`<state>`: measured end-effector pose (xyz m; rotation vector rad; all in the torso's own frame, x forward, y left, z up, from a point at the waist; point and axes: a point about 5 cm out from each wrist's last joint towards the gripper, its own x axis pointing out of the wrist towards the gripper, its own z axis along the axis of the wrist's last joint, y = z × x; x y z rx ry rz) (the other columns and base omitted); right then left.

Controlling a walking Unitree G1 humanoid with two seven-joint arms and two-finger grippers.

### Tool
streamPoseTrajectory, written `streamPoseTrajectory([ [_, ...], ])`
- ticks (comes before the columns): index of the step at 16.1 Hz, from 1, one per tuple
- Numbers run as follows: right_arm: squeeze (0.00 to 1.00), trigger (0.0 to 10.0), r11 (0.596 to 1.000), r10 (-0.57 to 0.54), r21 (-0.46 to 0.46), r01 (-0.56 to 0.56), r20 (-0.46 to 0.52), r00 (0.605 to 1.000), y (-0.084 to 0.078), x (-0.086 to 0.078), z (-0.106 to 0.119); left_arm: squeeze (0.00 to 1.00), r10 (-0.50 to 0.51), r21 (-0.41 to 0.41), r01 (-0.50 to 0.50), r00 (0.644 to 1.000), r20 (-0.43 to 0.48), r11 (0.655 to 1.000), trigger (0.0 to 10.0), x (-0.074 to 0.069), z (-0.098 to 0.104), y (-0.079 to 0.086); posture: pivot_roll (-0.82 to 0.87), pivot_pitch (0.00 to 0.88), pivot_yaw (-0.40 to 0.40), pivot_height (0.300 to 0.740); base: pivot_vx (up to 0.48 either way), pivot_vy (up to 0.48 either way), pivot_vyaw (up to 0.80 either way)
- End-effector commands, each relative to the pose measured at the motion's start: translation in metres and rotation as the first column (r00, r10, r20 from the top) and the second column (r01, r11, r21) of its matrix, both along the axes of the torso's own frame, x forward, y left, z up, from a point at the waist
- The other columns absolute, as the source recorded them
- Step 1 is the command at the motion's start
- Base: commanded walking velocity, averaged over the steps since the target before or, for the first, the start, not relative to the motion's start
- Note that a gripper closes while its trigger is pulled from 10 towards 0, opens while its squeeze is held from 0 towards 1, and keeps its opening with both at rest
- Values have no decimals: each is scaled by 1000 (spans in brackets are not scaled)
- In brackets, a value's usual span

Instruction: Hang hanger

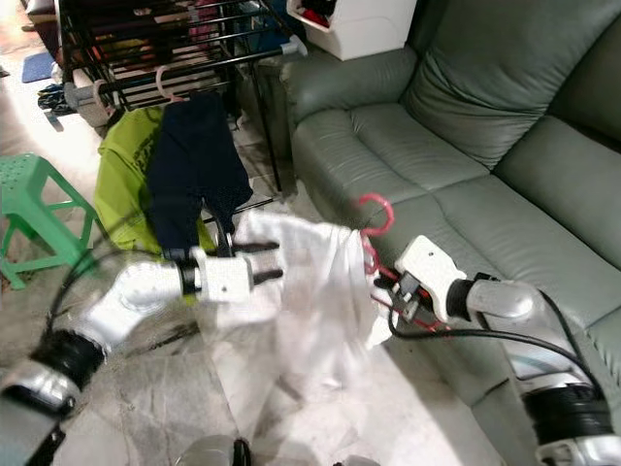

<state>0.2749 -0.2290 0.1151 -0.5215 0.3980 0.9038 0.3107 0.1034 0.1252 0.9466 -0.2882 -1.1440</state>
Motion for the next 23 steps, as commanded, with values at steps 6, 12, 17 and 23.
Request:
streamPoseTrajectory([
  [6,0,10000,974,217,-88,-208,98,971,15,-6,11,1000,-49,72,50,999,-17,996,10000,12,4,-3,-80,0,30,740,0,0,0],
  [12,0,10000,972,205,-149,-182,161,965,15,0,8,510,-75,135,91,990,-118,987,10000,14,-2,-2,-77,0,36,740,0,0,0],
  [17,0,10000,970,161,-213,-121,180,970,15,3,-6,1000,108,50,-106,994,-25,993,10000,43,28,6,-77,0,36,740,0,0,0],
  [23,0,10000,996,-9,-80,47,422,906,29,19,5,1000,78,167,-63,993,-88,984,10000,38,10,10,-74,0,38,740,0,0,0],
])
